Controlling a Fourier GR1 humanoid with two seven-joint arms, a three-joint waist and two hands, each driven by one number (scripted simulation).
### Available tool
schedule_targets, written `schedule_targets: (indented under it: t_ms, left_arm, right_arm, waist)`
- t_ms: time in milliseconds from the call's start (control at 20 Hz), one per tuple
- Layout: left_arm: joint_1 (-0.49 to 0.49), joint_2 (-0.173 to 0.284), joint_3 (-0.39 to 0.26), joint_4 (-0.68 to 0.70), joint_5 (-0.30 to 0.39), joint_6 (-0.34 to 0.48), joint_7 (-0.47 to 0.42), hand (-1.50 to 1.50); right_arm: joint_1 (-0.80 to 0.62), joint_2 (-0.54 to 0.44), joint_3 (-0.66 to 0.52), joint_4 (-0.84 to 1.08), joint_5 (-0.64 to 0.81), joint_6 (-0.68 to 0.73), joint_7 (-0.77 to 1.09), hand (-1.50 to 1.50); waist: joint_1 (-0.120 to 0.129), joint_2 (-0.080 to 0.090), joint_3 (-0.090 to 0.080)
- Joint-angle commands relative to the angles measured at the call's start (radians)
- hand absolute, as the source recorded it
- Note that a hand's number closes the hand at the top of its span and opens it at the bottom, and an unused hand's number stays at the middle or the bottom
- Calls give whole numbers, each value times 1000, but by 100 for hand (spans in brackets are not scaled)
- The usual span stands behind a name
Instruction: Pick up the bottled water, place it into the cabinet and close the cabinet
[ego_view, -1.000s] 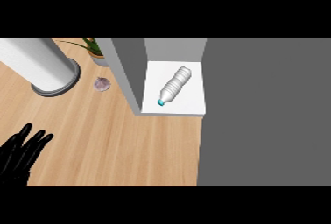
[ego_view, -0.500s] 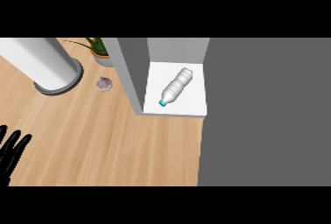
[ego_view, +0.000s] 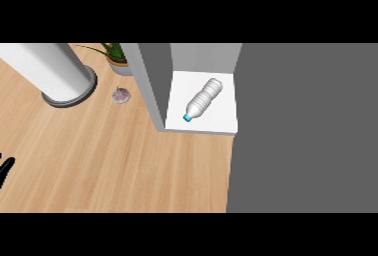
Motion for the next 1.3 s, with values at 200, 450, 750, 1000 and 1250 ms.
schedule_targets:
  t_ms: [200, 450, 750, 1000, 1250]
  left_arm:
    - [47, 37, 56, 15, 30, -70, -14, -150]
    - [60, 57, 98, 22, 45, -110, -27, -150]
    - [105, 85, 141, 32, 66, -177, -37, -150]
    - [122, 108, 180, 36, 86, -232, -40, -150]
    - [159, 114, 242, 78, 116, -309, -62, -150]
  right_arm:
    - [-190, 51, 127, -147, 151, -208, 134, 150]
    - [-354, 130, 211, -78, 177, -348, 182, 150]
    - [-577, 260, 301, 70, 242, -543, 234, 150]
    - [-823, 393, 441, 235, 262, -657, 378, 150]
    - [-1122, 417, 455, 424, 111, -697, 344, 150]
  waist:
    - [19, 1, -1]
    - [27, 3, 1]
    - [59, 14, 7]
    - [83, 25, 12]
    - [84, 38, 19]
